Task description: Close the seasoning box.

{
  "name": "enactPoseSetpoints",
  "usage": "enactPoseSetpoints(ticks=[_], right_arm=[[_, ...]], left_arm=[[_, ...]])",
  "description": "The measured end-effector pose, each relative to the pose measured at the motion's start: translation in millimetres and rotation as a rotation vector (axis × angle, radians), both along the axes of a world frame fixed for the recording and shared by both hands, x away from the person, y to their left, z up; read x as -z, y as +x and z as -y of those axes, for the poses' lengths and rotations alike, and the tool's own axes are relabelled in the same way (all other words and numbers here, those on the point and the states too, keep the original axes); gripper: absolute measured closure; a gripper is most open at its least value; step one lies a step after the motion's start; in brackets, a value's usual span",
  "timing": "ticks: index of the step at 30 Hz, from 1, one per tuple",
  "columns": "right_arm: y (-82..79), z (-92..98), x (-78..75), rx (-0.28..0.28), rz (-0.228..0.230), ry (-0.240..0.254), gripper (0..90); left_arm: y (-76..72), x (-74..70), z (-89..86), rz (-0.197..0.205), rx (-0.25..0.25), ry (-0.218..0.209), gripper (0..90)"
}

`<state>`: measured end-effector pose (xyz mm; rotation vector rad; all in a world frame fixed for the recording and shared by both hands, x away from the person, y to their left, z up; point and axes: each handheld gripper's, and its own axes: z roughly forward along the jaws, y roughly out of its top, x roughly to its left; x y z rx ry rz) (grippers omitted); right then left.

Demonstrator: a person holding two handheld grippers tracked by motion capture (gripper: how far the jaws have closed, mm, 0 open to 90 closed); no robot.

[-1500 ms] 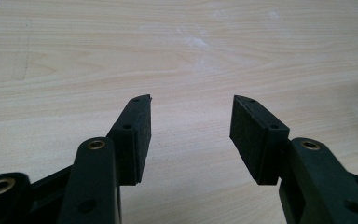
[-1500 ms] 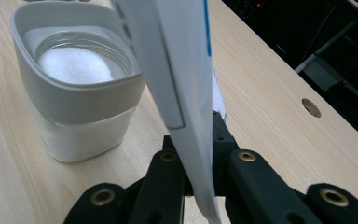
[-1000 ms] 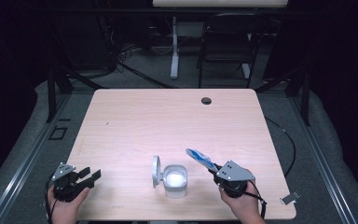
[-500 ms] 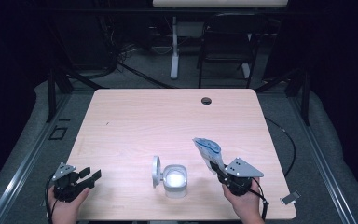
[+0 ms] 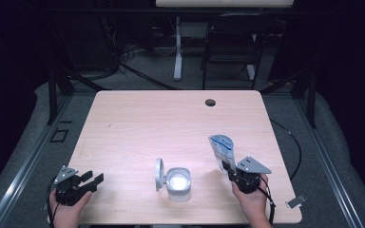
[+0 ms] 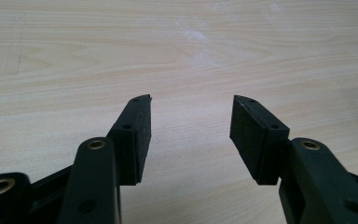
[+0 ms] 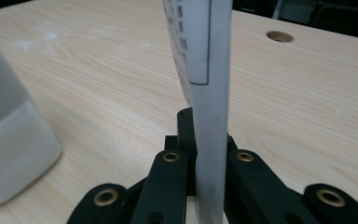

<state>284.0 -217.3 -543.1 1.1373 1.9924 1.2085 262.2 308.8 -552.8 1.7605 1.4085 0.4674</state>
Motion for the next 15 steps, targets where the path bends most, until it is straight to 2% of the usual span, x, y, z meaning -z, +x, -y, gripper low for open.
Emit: enactPoseSetpoints(ticks=[8,12,15], right_arm=[[6.3,15.0,6.4,0.069,-0.040,0.024,88.6],[8.9,15.8,10.4,0.079,-0.054,-0.003,88.5],[10.7,18.0,12.8,0.088,-0.069,0.003,88.4]], left_arm=[[0.2,1.1,2.8,-0.004,0.004,0.008,48.9],[0.1,0.9,3.7,0.000,0.005,0.009,48.9],[-0.1,1.0,3.3,-0.002,0.005,0.010,48.9]])
